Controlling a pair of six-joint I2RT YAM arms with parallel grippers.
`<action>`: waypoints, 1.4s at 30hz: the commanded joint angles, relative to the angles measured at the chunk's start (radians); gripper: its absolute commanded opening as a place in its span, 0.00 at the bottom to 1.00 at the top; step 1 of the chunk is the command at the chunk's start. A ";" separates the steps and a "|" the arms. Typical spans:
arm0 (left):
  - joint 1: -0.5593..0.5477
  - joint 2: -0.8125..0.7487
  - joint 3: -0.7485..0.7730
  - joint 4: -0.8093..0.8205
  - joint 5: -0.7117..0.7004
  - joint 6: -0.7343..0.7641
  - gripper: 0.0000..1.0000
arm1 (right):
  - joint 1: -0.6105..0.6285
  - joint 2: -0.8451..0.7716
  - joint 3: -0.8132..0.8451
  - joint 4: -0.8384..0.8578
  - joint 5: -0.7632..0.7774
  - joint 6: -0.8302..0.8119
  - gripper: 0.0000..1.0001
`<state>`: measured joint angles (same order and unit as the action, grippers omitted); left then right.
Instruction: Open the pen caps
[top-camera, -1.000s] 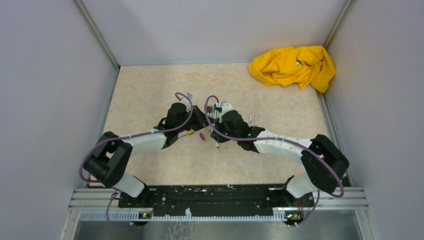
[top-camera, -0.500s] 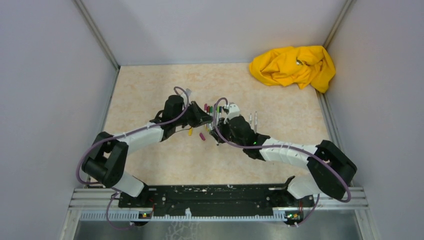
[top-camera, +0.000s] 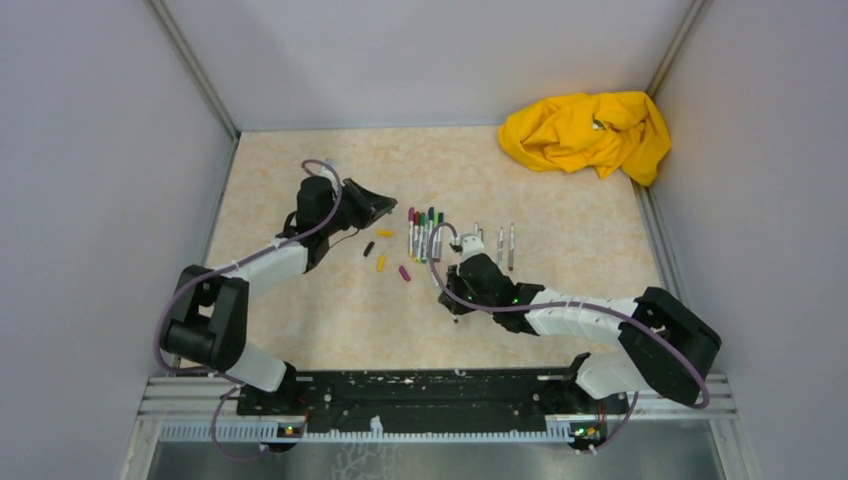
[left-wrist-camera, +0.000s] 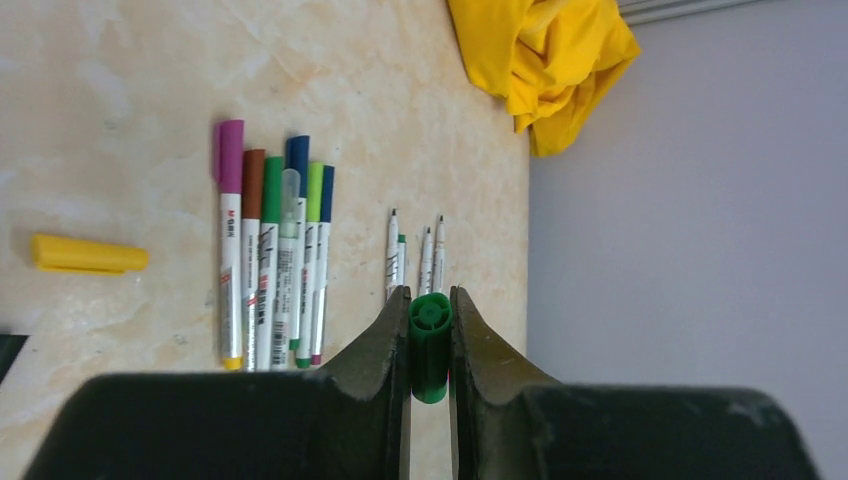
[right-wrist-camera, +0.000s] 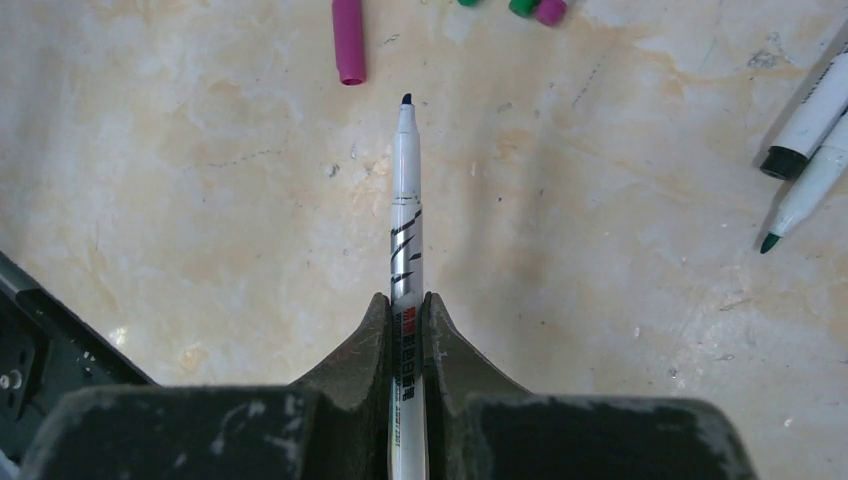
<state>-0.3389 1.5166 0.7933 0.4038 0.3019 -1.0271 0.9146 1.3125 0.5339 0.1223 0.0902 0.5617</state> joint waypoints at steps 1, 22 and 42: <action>-0.009 0.011 0.045 0.035 0.039 -0.003 0.00 | 0.012 -0.047 0.023 -0.019 0.082 -0.001 0.00; -0.099 -0.004 0.039 -0.469 -0.419 0.323 0.28 | -0.215 0.083 0.268 -0.273 0.380 -0.104 0.00; -0.099 0.011 0.006 -0.436 -0.423 0.313 0.32 | -0.322 0.329 0.395 -0.262 0.361 -0.151 0.01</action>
<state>-0.4324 1.5333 0.8051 -0.0494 -0.1047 -0.7208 0.6037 1.6173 0.8600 -0.1661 0.4438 0.4282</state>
